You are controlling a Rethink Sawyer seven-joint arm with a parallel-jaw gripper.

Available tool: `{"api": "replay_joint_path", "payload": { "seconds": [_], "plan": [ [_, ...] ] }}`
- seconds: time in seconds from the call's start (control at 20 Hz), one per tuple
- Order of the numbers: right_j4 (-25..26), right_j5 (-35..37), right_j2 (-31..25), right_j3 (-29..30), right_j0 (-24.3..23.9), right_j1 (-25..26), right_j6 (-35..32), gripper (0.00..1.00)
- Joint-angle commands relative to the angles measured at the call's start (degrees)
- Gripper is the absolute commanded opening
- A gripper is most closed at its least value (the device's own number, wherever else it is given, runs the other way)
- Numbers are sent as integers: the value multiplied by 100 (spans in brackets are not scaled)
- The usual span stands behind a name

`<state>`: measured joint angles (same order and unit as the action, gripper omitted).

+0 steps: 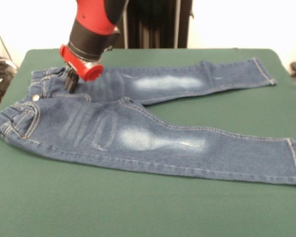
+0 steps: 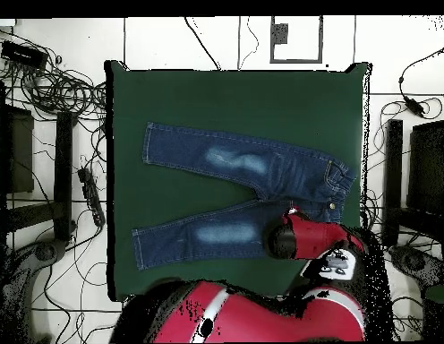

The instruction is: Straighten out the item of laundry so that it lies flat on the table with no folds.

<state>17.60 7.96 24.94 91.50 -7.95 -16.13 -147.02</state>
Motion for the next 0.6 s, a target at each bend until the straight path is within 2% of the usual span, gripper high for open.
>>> {"api": "replay_joint_path", "payload": {
  "seconds": [0.05,0.35,0.6],
  "plan": [
    [-1480,-160,914,-299,955,862,-2168,0],
    [-2382,144,1989,-297,1757,1581,-2313,0],
    [-2776,167,2226,-238,1941,1785,-2150,0]
  ]
}}
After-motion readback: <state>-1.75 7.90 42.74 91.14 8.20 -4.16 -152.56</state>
